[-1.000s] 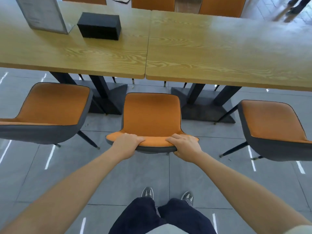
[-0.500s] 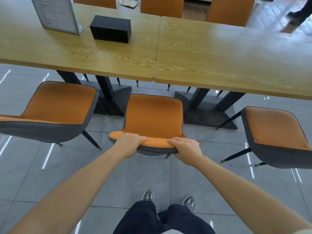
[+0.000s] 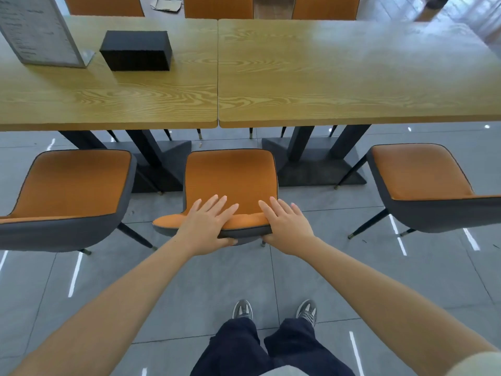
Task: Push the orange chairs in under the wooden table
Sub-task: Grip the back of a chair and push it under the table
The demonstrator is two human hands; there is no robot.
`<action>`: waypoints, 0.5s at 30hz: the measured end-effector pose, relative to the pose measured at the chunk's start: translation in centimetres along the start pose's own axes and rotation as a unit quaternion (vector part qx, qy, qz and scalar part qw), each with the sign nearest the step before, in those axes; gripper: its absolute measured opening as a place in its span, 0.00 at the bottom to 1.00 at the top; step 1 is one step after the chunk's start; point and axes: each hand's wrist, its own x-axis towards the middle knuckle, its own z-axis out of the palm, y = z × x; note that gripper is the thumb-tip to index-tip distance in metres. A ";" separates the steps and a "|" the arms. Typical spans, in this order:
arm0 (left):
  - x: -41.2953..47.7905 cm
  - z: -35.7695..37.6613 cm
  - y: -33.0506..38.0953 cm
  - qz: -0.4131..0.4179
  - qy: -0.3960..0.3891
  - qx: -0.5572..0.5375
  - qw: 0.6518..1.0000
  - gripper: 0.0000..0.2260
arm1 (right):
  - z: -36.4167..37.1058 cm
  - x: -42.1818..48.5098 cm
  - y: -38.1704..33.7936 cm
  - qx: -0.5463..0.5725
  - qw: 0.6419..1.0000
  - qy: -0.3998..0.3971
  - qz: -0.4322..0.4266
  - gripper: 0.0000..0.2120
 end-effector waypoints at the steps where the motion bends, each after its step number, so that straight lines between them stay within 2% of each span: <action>1: 0.5 -0.2 0.9 0.007 0.004 0.000 1.000 0.35 | 0.1 -0.5 0.5 0.003 1.000 -0.003 0.019 0.35; 9: 6.1 -2.5 10.5 0.080 0.018 0.017 0.996 0.32 | -1.3 -6.6 9.0 0.023 0.989 0.017 0.147 0.40; 15: 11.8 -5.2 22.2 0.145 0.047 0.022 0.988 0.33 | -2.8 -14.2 18.7 0.033 0.974 0.057 0.217 0.41</action>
